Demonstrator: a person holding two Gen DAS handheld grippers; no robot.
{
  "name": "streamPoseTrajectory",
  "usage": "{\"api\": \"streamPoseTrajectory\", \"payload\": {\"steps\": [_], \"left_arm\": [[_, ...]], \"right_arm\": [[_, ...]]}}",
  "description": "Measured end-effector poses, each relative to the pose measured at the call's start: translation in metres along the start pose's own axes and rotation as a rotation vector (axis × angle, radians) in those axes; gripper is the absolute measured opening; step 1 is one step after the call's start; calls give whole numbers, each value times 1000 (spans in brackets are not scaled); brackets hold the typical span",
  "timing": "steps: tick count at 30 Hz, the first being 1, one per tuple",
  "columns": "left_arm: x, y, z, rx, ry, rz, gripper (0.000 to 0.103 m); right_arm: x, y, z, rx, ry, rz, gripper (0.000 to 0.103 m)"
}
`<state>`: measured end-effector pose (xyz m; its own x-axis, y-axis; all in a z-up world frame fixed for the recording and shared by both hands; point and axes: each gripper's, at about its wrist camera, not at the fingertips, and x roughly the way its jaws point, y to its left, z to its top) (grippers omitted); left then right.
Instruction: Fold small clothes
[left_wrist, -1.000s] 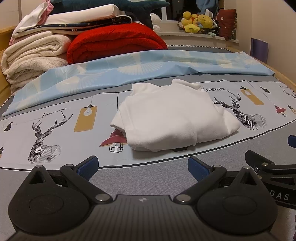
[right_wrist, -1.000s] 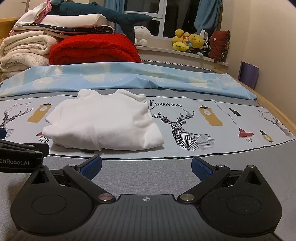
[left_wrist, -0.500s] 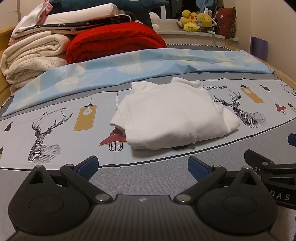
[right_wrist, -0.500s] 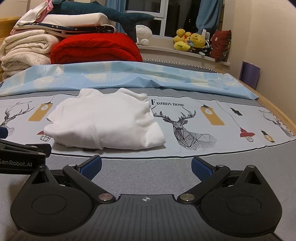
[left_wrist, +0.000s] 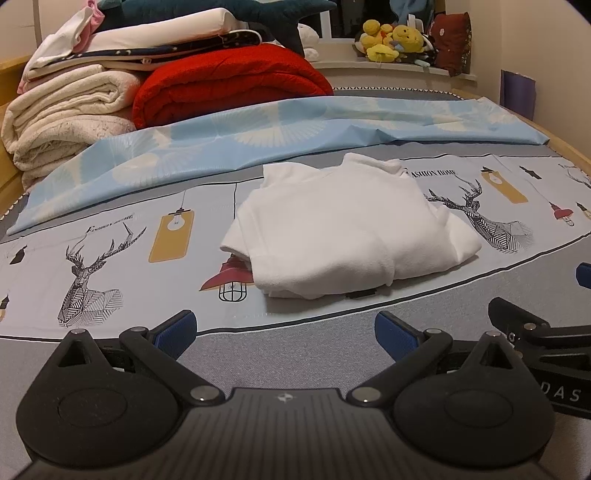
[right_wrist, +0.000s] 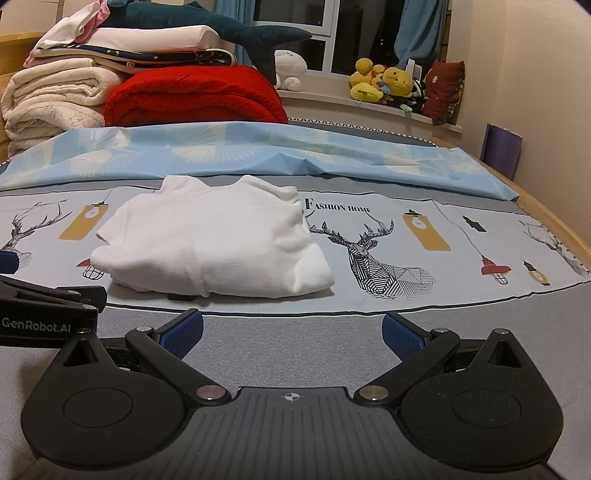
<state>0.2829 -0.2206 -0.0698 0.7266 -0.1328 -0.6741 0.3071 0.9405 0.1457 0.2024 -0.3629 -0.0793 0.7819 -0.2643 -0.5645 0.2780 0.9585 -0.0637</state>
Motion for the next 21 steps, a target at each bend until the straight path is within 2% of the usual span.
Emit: {"api": "streamPoseTrajectory", "payload": {"steps": [16, 21], "left_arm": [[1, 0, 0, -5, 11, 6, 103], [5, 2, 0, -23, 44, -28, 102]], "right_arm": [[-1, -1, 1, -3, 0, 4, 102], [-1, 0, 1, -5, 0, 5, 102]]}}
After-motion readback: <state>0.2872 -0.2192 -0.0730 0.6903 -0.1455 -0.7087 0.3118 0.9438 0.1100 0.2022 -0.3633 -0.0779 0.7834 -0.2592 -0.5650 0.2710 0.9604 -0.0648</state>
